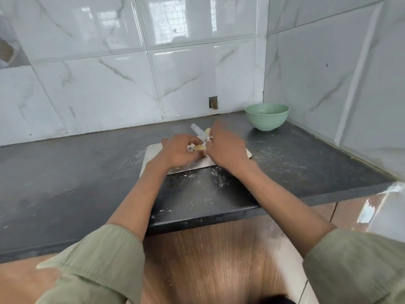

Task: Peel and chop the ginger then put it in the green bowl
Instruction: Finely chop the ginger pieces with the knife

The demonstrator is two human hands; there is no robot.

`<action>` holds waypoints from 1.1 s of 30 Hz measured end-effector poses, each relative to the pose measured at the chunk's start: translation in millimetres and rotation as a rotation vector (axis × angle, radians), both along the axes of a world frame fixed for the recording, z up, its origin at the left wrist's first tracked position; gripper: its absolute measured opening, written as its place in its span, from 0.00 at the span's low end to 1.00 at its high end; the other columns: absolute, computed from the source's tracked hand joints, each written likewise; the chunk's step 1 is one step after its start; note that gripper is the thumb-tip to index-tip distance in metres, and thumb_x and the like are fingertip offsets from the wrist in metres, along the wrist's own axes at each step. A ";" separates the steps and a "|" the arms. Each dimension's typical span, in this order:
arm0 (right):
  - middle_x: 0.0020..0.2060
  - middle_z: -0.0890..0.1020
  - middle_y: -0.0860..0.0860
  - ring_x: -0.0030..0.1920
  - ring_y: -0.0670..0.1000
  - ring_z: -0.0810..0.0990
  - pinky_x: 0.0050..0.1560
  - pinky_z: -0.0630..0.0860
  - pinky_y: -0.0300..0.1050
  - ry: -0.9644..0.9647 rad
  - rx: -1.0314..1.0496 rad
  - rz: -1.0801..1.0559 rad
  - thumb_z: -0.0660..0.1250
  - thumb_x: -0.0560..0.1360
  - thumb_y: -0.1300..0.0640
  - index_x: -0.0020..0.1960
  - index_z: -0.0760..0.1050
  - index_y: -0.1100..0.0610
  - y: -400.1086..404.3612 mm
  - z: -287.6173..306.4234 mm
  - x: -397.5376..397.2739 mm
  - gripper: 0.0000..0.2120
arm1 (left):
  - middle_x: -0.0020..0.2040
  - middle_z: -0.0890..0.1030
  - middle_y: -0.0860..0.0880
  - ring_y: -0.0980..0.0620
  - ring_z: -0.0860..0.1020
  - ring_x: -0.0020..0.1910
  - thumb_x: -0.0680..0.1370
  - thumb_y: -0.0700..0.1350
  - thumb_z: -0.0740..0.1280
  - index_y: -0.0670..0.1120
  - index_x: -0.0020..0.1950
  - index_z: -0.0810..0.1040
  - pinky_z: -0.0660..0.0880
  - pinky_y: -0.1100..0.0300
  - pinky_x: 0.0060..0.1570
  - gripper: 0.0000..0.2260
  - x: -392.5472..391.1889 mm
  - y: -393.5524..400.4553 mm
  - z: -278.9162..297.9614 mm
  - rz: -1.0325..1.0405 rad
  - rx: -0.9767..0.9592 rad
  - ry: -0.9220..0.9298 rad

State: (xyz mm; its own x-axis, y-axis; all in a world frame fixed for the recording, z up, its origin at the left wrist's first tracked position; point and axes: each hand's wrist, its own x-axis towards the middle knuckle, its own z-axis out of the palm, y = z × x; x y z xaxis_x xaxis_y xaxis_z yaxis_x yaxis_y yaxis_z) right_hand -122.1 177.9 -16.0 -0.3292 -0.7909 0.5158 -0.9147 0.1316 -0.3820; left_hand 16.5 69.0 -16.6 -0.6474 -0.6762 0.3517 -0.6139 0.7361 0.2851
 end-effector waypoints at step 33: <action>0.49 0.82 0.55 0.51 0.59 0.79 0.42 0.68 0.49 0.070 -0.010 -0.099 0.64 0.76 0.49 0.57 0.77 0.51 45.0 -14.6 31.3 0.12 | 0.59 0.82 0.60 0.55 0.77 0.63 0.71 0.63 0.77 0.58 0.58 0.85 0.64 0.48 0.60 0.19 5.7 0.4 3.4 0.055 0.122 0.095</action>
